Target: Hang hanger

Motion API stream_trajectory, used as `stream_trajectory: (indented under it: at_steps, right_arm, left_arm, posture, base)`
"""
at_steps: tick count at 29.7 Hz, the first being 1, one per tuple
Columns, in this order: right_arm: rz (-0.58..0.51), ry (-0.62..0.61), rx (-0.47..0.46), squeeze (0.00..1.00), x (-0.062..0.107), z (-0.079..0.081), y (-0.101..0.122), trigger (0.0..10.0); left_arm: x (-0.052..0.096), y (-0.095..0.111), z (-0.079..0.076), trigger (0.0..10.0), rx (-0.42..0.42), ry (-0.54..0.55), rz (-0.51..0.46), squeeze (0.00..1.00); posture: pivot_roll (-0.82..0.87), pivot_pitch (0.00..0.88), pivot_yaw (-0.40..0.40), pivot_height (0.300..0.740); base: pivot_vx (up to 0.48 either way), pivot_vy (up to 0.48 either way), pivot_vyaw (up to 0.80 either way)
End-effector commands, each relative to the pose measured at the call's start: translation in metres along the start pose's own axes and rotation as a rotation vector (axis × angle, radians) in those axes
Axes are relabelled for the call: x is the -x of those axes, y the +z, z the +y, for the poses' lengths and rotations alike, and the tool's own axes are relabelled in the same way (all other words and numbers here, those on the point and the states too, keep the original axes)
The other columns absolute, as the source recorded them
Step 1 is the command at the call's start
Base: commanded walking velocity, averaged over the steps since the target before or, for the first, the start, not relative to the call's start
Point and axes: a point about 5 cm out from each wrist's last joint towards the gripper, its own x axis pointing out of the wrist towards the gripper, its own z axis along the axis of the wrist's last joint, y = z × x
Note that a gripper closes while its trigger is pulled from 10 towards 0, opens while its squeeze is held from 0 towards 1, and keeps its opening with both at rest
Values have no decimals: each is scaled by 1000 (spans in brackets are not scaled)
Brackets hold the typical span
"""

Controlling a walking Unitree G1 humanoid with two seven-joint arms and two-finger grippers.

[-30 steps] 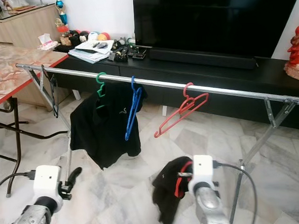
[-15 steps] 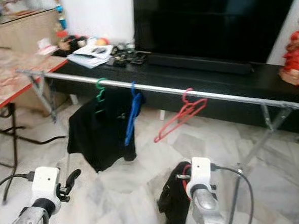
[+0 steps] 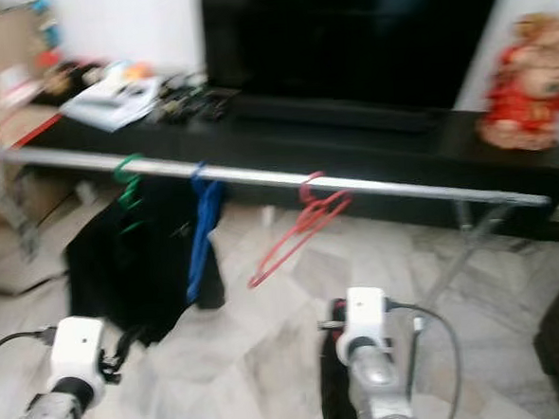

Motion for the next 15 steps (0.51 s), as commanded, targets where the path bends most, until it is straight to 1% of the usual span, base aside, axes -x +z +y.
stream_trajectory:
  at_steps: [1, 15]
  right_arm:
    - [-6, -35, -3, 0, 1, -11, 0, 10000]
    - [-8, -34, -12, 0, 0, -12, 1, 10000]
  left_arm:
    - [2, -2, -7, 10000, -4, -21, 6, 0]
    - [2, 3, -6, 10000, 1, -10, -11, 0]
  posture:
    - [164, 0, -43, 740]
    - [166, 0, -52, 740]
  base:
    - [277, 0, 0]
    - [279, 0, 0]
